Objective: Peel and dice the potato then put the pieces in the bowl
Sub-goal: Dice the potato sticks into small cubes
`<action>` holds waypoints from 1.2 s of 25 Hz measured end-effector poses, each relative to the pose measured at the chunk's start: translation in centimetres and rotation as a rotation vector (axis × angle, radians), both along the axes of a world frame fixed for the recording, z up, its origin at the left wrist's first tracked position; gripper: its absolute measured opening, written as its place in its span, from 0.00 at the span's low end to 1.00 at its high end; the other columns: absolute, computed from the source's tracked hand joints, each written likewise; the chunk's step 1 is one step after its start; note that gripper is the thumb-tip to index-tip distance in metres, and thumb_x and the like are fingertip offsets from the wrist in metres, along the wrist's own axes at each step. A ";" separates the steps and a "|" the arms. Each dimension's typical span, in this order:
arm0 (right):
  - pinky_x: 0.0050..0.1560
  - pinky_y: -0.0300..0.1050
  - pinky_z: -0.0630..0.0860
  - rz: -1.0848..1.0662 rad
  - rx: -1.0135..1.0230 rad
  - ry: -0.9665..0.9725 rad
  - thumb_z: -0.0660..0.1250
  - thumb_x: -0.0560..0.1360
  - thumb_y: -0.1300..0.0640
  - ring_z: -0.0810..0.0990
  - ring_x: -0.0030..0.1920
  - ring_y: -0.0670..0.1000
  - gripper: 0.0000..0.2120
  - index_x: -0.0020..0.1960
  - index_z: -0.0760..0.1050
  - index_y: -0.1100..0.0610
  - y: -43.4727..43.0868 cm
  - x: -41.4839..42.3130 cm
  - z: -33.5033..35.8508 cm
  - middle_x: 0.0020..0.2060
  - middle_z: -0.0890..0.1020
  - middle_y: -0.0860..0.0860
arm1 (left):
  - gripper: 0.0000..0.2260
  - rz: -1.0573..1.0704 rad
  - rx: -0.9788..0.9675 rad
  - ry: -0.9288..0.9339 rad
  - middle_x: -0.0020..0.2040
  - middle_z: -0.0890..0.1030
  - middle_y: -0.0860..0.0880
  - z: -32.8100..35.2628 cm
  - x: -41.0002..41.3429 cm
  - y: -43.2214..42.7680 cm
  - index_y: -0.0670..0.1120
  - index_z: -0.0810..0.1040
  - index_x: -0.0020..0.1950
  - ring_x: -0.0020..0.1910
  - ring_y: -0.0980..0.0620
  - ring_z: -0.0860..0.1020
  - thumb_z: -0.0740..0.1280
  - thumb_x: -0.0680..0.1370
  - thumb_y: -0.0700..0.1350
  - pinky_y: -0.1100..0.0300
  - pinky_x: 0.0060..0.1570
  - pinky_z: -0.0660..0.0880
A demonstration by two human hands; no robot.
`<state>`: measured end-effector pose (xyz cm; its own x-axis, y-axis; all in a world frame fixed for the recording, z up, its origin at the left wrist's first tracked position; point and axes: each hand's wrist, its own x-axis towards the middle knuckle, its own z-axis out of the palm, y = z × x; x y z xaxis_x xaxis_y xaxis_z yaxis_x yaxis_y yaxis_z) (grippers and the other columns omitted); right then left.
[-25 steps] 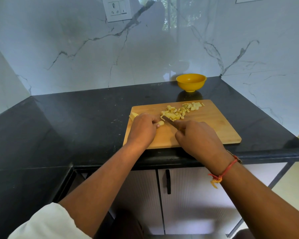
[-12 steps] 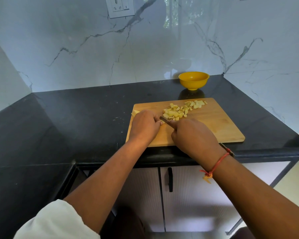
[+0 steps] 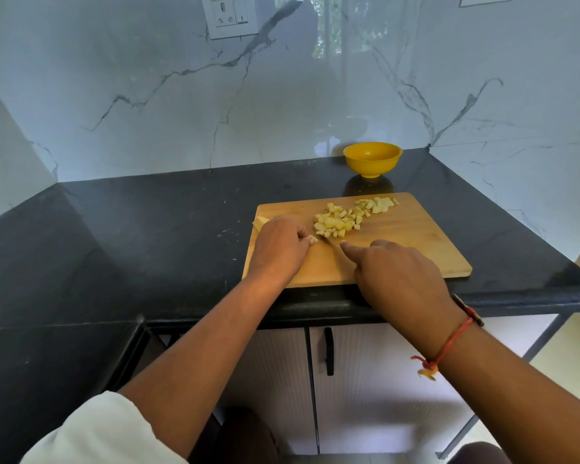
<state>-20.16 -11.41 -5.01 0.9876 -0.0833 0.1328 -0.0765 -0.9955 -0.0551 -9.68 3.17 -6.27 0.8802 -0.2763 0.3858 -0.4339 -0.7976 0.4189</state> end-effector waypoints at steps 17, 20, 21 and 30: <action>0.45 0.46 0.81 -0.016 0.273 -0.097 0.58 0.81 0.50 0.78 0.42 0.47 0.22 0.75 0.67 0.37 1.2 0.8 0.8 0.45 0.79 0.48 | 0.05 -0.014 0.027 0.068 0.45 0.83 0.51 0.7 -0.2 0.8 0.47 0.85 0.49 0.46 0.54 0.78 0.70 0.79 0.47 0.62 0.46 0.70; 0.47 0.46 0.81 -0.017 0.271 -0.054 0.58 0.82 0.51 0.78 0.44 0.49 0.23 0.75 0.66 0.38 1.4 1.5 0.5 0.45 0.78 0.48 | 0.06 -0.008 0.018 0.084 0.46 0.84 0.51 0.8 -0.1 0.8 0.47 0.86 0.50 0.47 0.54 0.78 0.70 0.78 0.47 0.62 0.47 0.69; 0.48 0.47 0.81 -0.022 0.268 -0.034 0.57 0.82 0.51 0.79 0.45 0.49 0.23 0.76 0.66 0.38 1.5 1.7 0.5 0.45 0.78 0.49 | 0.06 -0.004 0.011 0.090 0.47 0.84 0.51 0.9 0.0 0.8 0.47 0.86 0.50 0.47 0.54 0.79 0.71 0.78 0.47 0.62 0.48 0.69; 0.55 0.51 0.80 0.011 0.159 0.115 0.58 0.82 0.54 0.79 0.51 0.53 0.24 0.78 0.63 0.42 1.7 2.2 0.7 0.48 0.77 0.53 | 0.06 0.029 -0.009 0.079 0.47 0.85 0.51 0.8 0.2 0.5 0.47 0.86 0.50 0.46 0.56 0.78 0.72 0.78 0.48 0.63 0.49 0.69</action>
<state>-17.93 -9.67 -4.34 0.9965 -0.0831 0.0048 -0.0804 -0.9758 -0.2033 -9.51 3.71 -5.51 0.9156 -0.2473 0.3171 -0.3761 -0.8054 0.4581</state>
